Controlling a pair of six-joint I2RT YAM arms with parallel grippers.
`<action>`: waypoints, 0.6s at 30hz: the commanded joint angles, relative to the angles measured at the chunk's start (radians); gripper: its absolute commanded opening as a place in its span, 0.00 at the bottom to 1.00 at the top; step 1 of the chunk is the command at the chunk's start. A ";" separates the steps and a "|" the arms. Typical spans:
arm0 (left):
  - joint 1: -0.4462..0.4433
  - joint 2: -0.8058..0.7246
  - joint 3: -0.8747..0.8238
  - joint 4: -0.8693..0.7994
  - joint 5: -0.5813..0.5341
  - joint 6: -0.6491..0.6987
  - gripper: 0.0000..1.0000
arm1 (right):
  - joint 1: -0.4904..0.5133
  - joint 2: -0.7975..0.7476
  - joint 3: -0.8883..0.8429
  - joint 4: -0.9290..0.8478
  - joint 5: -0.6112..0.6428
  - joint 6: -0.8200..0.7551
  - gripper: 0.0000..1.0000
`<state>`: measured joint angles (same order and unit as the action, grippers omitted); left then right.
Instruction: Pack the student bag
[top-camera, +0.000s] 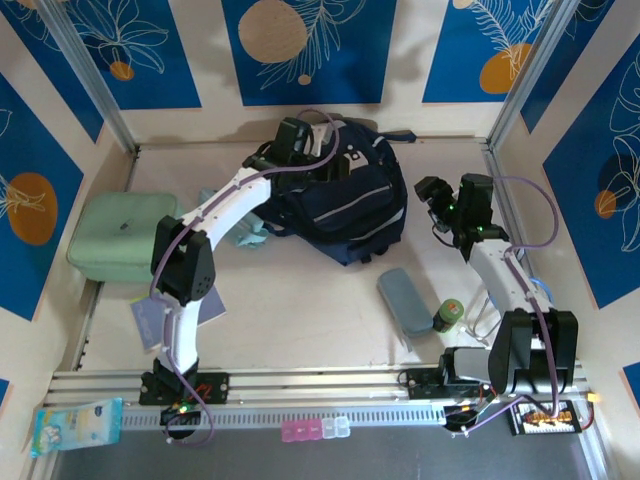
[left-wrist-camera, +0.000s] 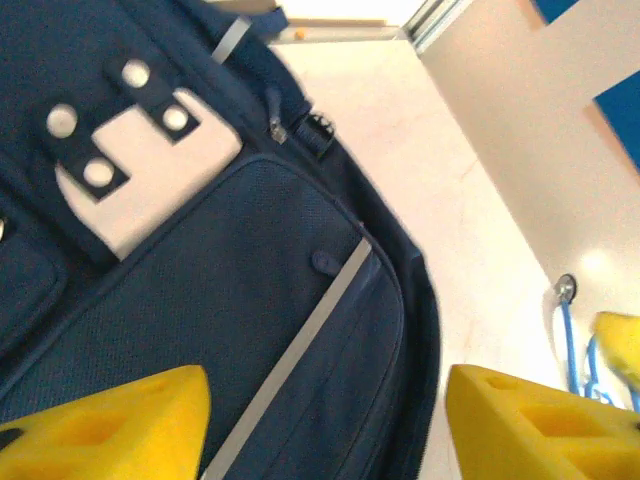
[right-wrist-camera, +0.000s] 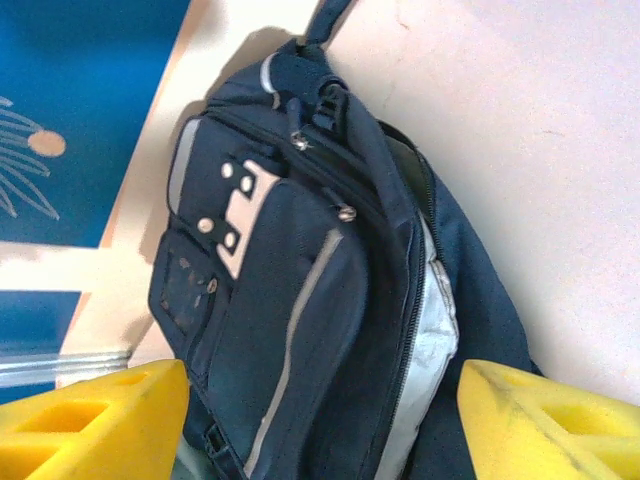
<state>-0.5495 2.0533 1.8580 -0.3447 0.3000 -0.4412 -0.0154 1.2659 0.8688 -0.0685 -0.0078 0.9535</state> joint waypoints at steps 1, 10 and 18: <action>0.016 -0.099 -0.104 -0.070 -0.078 -0.005 0.69 | 0.031 -0.023 0.081 -0.075 -0.036 -0.133 0.76; 0.078 -0.515 -0.600 -0.175 -0.374 -0.092 0.96 | 0.213 0.090 0.204 -0.138 -0.039 -0.228 0.88; 0.223 -0.839 -1.024 -0.188 -0.493 -0.241 1.00 | 0.341 0.200 0.278 -0.111 -0.052 -0.217 0.88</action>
<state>-0.3645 1.2633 0.9413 -0.4942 -0.1162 -0.6067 0.2985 1.4475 1.1019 -0.1795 -0.0345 0.7540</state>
